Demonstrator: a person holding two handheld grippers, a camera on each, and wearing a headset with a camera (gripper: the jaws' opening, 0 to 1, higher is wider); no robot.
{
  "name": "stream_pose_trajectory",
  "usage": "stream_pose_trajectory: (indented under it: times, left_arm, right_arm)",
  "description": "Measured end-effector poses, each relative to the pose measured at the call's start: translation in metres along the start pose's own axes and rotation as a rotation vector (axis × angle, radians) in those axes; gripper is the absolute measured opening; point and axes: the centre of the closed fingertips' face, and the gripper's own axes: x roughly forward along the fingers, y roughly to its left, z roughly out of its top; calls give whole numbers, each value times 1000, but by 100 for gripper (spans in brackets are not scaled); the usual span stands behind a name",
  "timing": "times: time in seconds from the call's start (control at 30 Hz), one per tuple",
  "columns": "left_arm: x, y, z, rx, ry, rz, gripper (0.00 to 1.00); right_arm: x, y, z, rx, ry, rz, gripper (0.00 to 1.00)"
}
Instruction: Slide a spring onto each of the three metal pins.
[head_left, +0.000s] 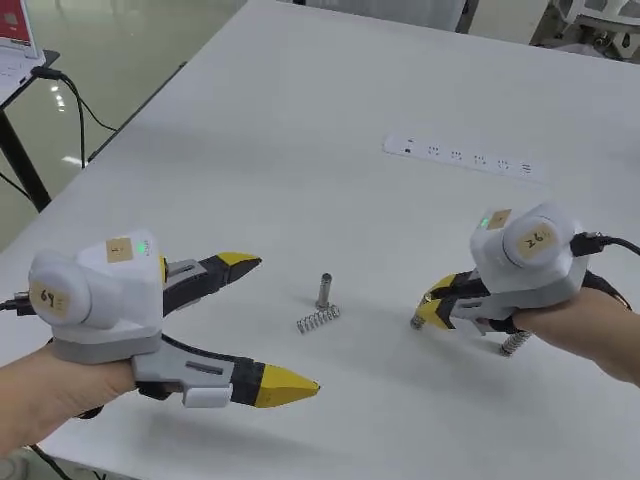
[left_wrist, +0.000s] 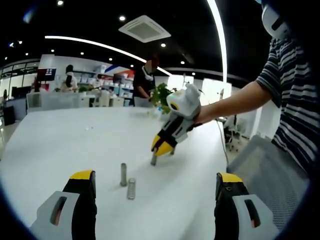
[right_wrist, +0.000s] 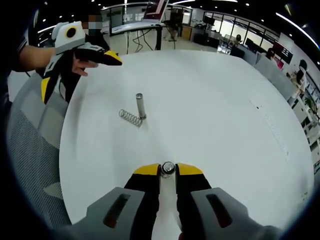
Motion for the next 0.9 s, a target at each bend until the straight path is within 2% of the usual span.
stream_pose_trajectory:
  times: [0.4, 0.9]
  left_arm:
    - [2, -1, 0, 0, 1, -4, 97]
    - [2, -4, -1, -4, 4, -8, 97]
  right_arm:
    - [-5, -3, 2, 0, -9, -12, 15]
    - [-14, -2, 12, 24, -67, -34, 19]
